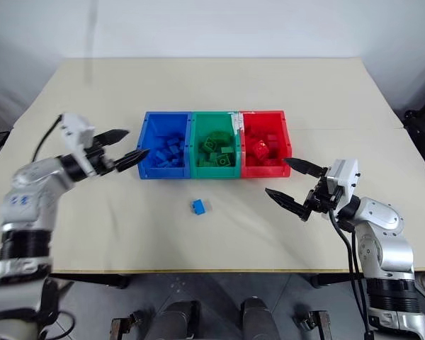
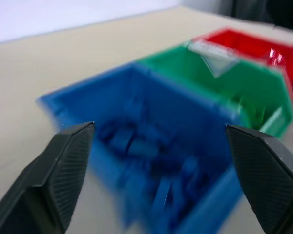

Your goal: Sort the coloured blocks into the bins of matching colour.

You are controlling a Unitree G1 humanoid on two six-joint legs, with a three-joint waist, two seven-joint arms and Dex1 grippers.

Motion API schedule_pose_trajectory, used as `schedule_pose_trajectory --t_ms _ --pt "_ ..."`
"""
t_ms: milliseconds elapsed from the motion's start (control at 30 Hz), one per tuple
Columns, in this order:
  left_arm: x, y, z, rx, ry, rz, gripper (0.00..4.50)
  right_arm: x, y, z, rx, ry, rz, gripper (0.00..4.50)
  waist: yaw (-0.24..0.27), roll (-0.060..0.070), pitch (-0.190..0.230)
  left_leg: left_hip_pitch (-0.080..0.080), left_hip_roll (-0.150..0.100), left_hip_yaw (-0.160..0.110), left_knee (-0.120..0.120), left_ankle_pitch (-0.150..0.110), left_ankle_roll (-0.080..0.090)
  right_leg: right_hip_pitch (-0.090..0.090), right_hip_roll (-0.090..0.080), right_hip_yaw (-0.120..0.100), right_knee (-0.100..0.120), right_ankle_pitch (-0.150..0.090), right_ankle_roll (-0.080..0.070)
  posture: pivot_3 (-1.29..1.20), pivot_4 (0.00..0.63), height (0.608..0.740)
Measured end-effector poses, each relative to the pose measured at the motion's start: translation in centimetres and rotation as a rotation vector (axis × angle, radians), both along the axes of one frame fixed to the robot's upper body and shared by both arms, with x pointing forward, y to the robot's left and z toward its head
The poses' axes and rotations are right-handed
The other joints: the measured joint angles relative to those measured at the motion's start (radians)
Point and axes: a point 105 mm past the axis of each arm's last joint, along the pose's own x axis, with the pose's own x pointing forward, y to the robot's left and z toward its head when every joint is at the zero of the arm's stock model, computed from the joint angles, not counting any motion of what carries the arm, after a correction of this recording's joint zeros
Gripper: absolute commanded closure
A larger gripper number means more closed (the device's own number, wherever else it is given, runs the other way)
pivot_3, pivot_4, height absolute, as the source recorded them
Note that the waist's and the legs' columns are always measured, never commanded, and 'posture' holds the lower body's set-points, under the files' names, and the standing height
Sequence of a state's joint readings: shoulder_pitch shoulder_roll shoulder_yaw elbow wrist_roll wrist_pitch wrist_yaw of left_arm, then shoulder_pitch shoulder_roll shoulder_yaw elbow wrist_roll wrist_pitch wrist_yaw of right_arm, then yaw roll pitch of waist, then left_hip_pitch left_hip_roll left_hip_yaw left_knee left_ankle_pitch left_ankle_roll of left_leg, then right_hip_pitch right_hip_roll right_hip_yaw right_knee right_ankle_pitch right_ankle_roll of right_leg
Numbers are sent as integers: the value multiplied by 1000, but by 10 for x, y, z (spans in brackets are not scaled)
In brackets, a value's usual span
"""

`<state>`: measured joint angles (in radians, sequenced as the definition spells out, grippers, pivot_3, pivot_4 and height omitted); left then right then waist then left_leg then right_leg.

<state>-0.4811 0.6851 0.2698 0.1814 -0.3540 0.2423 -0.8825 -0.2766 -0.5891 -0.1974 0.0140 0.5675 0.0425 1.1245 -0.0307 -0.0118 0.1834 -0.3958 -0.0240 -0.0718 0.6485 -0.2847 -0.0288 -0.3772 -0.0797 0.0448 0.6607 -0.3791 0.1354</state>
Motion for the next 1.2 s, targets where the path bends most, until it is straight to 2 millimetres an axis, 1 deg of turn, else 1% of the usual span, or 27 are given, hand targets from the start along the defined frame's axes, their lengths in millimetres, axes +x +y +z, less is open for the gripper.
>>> schedule_pose_trajectory --t_ms 100,167,233,300,367,433,467,500,567,633,733,800,867,967,1067,1133,1200 --pt "-31 20 -13 120 -46 -7 24 0 0 -2 -17 6 21 0 2 0 0 0 0 0 0 -1 -1 0 -1 1 -1 0 0 0 150 740" --pt "-52 33 -24 152 -9 0 24 -1 -1 -5 -52 10 46 0 3 0 0 0 0 0 0 -1 0 1 -2 1 -1 0 0 0 150 740" --pt "-73 42 -33 176 40 -10 24 -3 -1 -9 -96 11 78 0 6 0 0 1 1 0 0 -2 1 2 -2 1 -2 0 -1 0 150 740" --pt "-92 46 -46 207 106 -40 24 -4 -1 -14 -125 11 103 0 9 0 0 1 0 0 0 -3 2 2 -3 1 -2 0 -1 0 150 740" --pt "-104 47 -57 216 162 -77 24 -2 -4 -19 -147 15 106 0 11 0 0 1 0 0 -1 -4 6 3 -3 1 -2 0 -1 0 150 740" --pt "-112 47 -66 216 210 -95 24 0 -8 -21 -170 18 105 0 9 0 0 2 0 0 -1 -5 6 3 -3 1 -2 0 -1 0 150 740" --pt "-113 43 -69 224 225 -112 24 2 -11 -21 -179 16 101 0 10 0 0 2 0 0 -1 -5 6 3 -3 1 -2 0 -1 0 150 740" --pt "-113 36 -70 235 221 -138 24 3 -12 -20 -187 13 100 0 11 0 0 2 0 0 -1 -5 6 3 -3 1 -2 0 -1 0 150 740" --pt "-106 18 -67 241 184 -181 24 4 -13 -20 -193 13 104 0 13 0 0 3 0 0 -1 -5 6 3 -3 1 -2 0 -1 0 150 740" --pt "-95 -5 -64 244 141 -215 24 3 -13 -21 -196 19 108 0 17 0 0 3 0 0 -1 -5 6 3 -2 1 -2 0 -1 0 150 740" --pt "-74 -30 -66 262 143 -210 24 1 -19 -24 -209 40 94 0 21 0 0 3 0 1 -1 -5 6 3 -1 1 -1 0 -1 0 150 740" --pt "-67 -49 -68 254 144 -242 24 -1 -20 -26 -211 47 91 0 22 0 0 3 1 2 0 -5 6 2 0 2 -1 0 -1 0 150 740" --pt "-58 -78 -70 233 148 -299 24 -4 -27 -30 -207 73 62 0 26 0 0 3 1 2 0 -5 5 2 0 2 0 0 -1 0 150 740" --pt "-50 -114 -72 222 152 -379 24 -7 -29 -30 -197 76 39 0 29 0 0 3 0 2 1 -4 4 3 1 2 0 0 -1 0 150 740" --pt "-40 -136 -75 231 162 -412 24 -14 -30 -31 -193 82 25 0 28 0 0 3 0 3 1 -4 4 3 2 3 0 0 -1 0 150 740" --pt "-33 -142 -78 243 179 -404 24 -18 -31 -32 -191 88 16 0 27 0 0 3 0 3 1 -4 4 2 2 3 0 0 -1 0 150 740" --pt "-26 -144 -84 264 205 -379 24 -24 -29 -33 -189 92 17 0 27 0 0 3 0 3 1 -4 4 2 3 3 0 0 -1 0 150 740"
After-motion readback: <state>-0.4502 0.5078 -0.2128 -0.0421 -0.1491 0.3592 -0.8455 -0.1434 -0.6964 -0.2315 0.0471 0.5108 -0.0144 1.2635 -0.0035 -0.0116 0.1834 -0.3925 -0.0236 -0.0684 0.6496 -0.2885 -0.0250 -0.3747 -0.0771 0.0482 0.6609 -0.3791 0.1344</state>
